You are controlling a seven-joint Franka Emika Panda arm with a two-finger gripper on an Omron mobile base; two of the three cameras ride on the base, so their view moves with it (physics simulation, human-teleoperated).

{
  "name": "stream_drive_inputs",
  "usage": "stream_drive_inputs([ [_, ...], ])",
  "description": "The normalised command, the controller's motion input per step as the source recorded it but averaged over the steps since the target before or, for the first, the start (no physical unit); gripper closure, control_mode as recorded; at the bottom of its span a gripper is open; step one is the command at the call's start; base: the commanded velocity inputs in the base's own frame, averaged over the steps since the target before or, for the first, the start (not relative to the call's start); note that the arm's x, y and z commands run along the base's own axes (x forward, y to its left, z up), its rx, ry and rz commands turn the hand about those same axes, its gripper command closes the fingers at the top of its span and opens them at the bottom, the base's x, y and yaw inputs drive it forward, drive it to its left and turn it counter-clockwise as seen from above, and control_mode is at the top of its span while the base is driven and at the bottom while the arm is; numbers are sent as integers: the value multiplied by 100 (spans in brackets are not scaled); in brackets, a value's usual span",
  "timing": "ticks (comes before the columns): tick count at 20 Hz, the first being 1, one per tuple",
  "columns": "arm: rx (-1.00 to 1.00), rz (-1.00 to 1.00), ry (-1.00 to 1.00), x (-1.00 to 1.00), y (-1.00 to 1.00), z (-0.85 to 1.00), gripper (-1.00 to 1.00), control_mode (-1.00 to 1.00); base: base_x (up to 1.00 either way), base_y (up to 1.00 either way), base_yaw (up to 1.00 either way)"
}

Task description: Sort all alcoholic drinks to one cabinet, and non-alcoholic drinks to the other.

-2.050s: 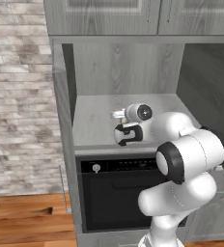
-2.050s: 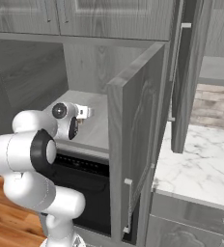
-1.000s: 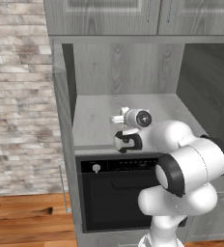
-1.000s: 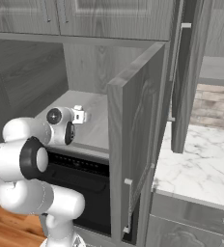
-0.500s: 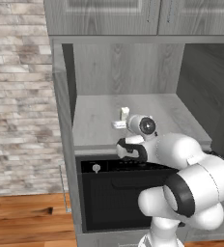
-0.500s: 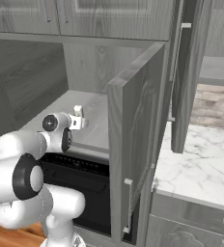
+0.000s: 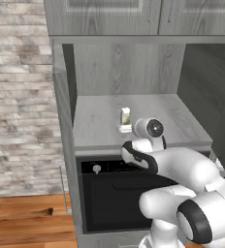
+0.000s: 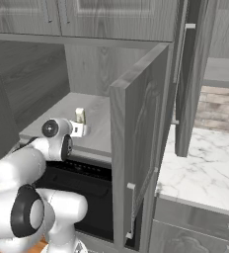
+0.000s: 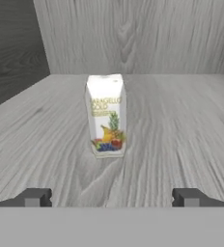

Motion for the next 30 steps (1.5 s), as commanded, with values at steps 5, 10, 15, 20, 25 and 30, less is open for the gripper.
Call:
stream_drive_inputs([
  [5,0,0,10,-30,0,7,-100,-100,0,0,0],
  [10,0,0,8,-34,0,5,-100,-100,0,0,0],
  [15,0,0,7,-39,0,2,-100,-100,0,0,0],
  [20,0,-2,6,-37,0,1,-100,-100,0,0,0],
  [25,0,-3,3,-43,0,4,-100,-100,0,0,0],
  [30,0,-1,2,-40,-4,21,-100,-100,0,0,0],
])
